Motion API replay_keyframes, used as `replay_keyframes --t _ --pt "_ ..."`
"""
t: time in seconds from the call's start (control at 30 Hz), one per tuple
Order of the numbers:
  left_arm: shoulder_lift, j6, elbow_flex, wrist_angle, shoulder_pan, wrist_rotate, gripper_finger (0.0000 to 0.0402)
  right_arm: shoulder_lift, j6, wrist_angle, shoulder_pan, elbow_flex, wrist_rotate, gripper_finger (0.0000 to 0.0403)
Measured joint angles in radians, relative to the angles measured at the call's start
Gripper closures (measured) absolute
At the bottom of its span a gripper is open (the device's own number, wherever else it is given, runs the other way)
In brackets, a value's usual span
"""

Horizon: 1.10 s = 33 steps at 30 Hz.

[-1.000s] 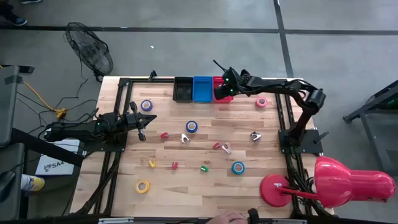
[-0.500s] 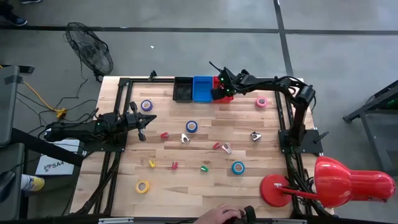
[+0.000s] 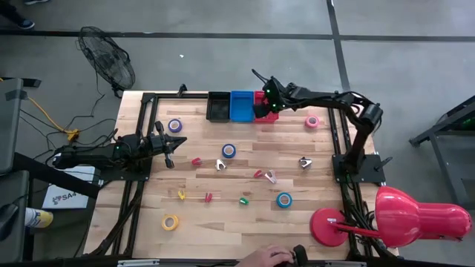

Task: Pick and place Stapler, Stapler remover, tape
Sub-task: Put the dark gray staple remover into the red bin

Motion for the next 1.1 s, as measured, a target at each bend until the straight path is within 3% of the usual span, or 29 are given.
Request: replay_keyframes --t 0.27,0.77,0.97,1.1 --pt "0.000 0.000 0.000 0.000 0.000 0.000 0.0399 -0.122 -0.109 -0.257 0.011 -0.001 0.021 0.0203" --pt "0.000 0.000 0.000 0.000 0.000 0.000 0.0399 -0.311 -0.590 -0.749 0.108 -0.003 -0.098 0.0203" --pt "0.000 0.000 0.000 0.000 0.000 0.000 0.0399 -0.440 -0.709 -0.705 0.188 -0.168 -0.097 0.0201" --pt "0.000 0.000 0.000 0.000 0.000 0.000 0.0399 -0.551 -0.706 -0.666 0.254 -0.289 -0.074 0.0205"
